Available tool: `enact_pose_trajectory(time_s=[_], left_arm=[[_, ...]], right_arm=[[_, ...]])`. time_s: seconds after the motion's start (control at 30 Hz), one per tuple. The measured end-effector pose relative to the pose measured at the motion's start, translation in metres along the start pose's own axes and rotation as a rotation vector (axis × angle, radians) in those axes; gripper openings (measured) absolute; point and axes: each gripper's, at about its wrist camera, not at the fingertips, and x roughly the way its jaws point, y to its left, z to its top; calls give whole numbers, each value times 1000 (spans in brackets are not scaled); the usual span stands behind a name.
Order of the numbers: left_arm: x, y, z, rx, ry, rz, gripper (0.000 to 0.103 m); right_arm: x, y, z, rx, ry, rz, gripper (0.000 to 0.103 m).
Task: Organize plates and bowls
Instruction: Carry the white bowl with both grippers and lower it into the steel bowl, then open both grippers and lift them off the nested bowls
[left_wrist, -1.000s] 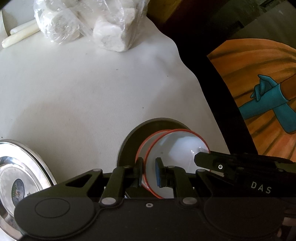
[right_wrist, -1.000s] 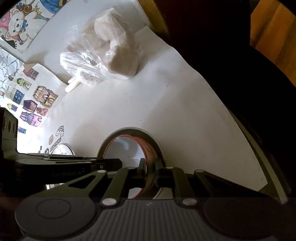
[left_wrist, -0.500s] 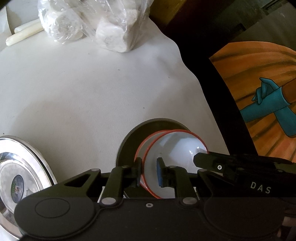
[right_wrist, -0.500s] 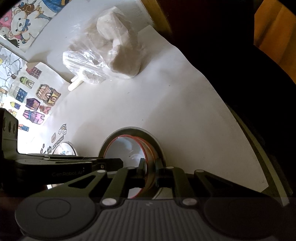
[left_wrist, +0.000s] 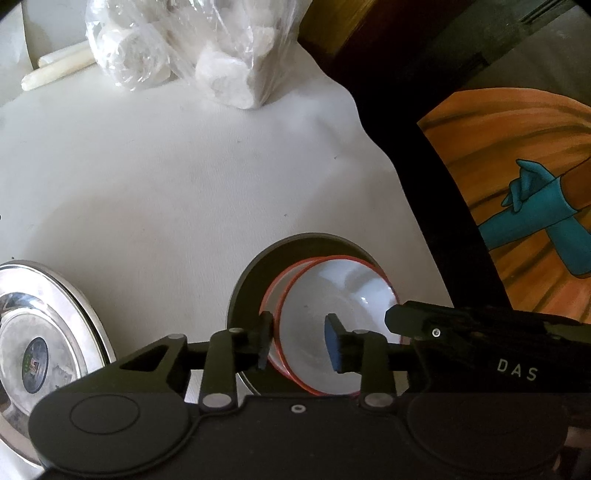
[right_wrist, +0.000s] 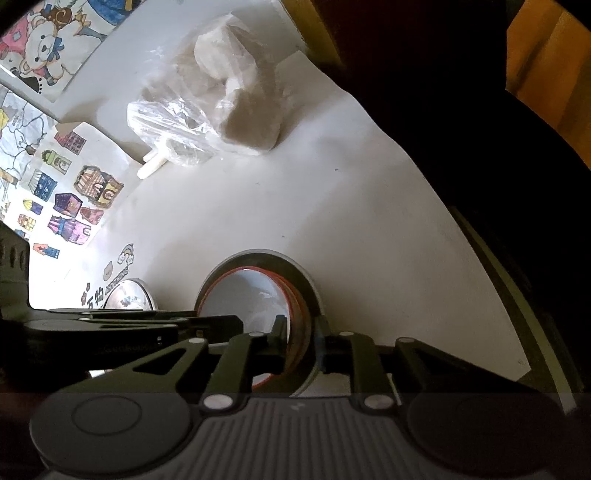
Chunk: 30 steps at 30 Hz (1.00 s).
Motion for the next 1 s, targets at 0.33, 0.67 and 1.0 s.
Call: enact_pose_trajectory(time_s=[0.33,0.67,1.0], left_arm=[[-19,4,-12,-23,-85,20,60],[-67,14,-52,-62,-240,88,102],[-103,21,-103,-68,-345,155,102]], right_arm=[[-14,3,-11,-11,-47,-21,25],[-47,17,-38,-43,-142,-34,76],[-79,41,-78,-124,-207,-61,103]])
